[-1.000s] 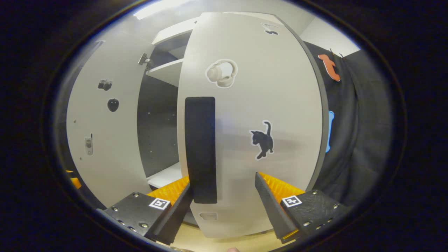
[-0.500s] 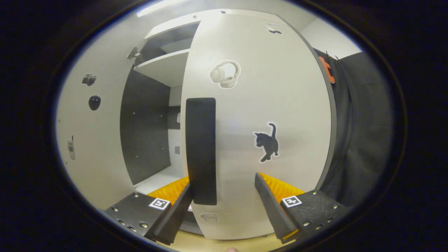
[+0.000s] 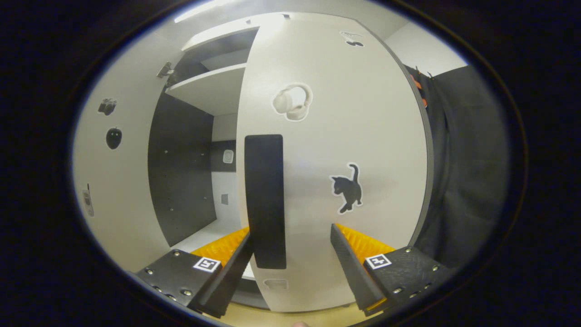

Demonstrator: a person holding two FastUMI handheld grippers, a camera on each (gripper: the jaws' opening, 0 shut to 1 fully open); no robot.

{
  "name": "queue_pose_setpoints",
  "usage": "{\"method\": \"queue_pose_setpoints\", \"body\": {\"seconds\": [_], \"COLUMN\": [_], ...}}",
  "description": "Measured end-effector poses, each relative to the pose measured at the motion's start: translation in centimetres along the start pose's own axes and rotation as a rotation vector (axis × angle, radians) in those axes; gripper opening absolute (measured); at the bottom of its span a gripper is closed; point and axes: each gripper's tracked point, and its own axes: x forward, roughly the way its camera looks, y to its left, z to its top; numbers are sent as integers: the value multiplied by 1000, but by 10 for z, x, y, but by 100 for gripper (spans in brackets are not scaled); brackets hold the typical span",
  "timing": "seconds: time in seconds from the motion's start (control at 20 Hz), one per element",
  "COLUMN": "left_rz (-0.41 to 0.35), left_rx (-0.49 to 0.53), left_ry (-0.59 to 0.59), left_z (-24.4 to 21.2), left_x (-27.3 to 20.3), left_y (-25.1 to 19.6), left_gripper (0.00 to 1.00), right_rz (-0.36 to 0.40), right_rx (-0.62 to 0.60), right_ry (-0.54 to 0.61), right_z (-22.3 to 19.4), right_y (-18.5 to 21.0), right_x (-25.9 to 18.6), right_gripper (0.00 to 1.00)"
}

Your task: Grasp the bottle in the cabinet with the left hand and place it on the coaster, then close the right door with the right hand and the left door with the left hand.

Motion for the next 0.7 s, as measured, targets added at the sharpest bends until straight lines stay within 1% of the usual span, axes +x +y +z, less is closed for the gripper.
{"method": "queue_pose_setpoints", "body": {"seconds": [0.05,0.1,0.15,0.2,0.25,0.3,0.35,0.4,0.45,0.5,0.55,0.6,0.65,0.7], "left_rz": [-7,-7,-15,-22,-34,-51,-73,-92,-108,-118,-129,-141,-154,-168], "left_rx": [-3,-10,-18,-29,-38,-46,-58,-66,-64,-55,-43,-31,-20,-9], "left_ry": [-4,-4,-3,-7,-11,-12,-15,-20,-23,-26,-29,-31,-29,-23], "left_z": [4,8,11,14,19,23,26,30,33,35,37,39,39,37], "left_x": [2,4,6,8,10,12,13,14,15,16,17,17,17,19], "left_y": [0,2,2,2,2,0,-4,-8,-10,-13,-17,-21,-25,-31], "left_gripper": [92,91,92,92,91,90,92,93,91,95,90,95,95,95], "right_rz": [0,0,4,10,12,15,15,12,10,7,4,2,-1,-1], "right_rx": [-8,-22,-30,-35,-37,-41,-49,-62,-75,-85,-89,-89,-85,-81], "right_ry": [-1,-5,-9,-7,-5,-2,-1,0,1,6,10,14,17,19], "right_z": [-1,0,1,0,-1,-1,-2,-2,-3,-4,-6,-7,-9,-10], "right_y": [1,2,4,5,6,6,5,3,1,-1,-3,-5,-7,-8], "right_x": [-3,-7,-12,-17,-22,-27,-32,-37,-40,-44,-47,-50,-53,-56], "right_gripper": [97,97,97,100,100,97,97,100,97,97,100,100,97,100]}}
